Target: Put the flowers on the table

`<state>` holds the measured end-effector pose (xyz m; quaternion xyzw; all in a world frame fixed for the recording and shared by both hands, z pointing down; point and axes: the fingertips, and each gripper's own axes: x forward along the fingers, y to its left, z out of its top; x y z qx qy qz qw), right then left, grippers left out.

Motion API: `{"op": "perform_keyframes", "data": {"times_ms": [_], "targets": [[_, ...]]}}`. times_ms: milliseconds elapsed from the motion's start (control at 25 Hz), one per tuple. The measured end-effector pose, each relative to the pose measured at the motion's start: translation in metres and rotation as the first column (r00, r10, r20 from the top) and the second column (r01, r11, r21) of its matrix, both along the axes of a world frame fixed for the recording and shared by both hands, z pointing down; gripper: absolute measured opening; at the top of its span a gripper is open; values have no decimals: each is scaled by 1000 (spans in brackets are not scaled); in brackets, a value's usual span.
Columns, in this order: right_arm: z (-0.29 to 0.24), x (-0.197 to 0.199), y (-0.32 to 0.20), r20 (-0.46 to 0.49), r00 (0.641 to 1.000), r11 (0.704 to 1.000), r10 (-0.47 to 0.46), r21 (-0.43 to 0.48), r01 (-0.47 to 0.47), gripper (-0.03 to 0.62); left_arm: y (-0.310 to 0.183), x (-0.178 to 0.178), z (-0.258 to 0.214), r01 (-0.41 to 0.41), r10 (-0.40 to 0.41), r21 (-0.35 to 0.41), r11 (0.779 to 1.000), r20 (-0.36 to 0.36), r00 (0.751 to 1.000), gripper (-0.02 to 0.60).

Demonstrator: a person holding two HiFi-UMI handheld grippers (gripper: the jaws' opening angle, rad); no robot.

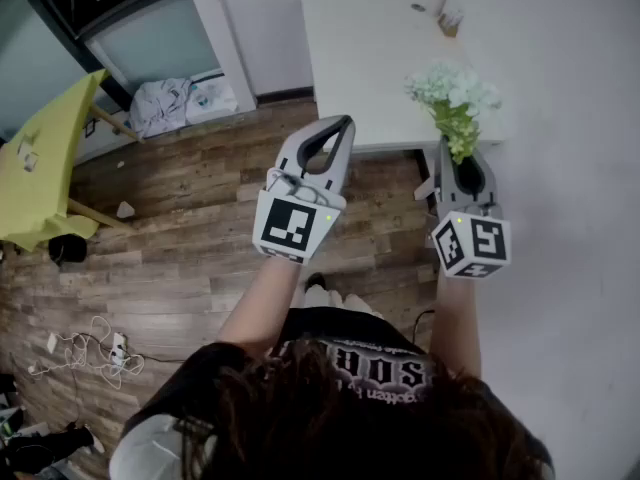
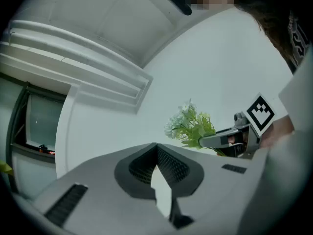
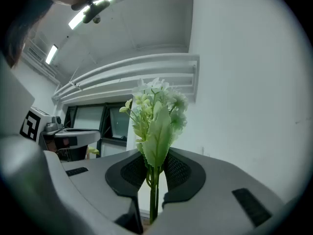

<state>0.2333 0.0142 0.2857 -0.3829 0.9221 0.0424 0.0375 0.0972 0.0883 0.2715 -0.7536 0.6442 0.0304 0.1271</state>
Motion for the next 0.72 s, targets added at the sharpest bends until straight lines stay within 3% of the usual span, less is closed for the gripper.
{"op": "perform_keyframes", "data": {"times_ms": [360, 720], "targets": [[9, -1, -3, -1, 1000, 1000, -6, -15, 6, 85, -5, 5, 8, -11, 11, -13, 1000, -9, 1000, -2], [12, -16, -15, 8, 1000, 999, 10, -31, -10, 87, -13, -13, 15, -22, 21, -27, 999, -23, 1000, -2]]}}
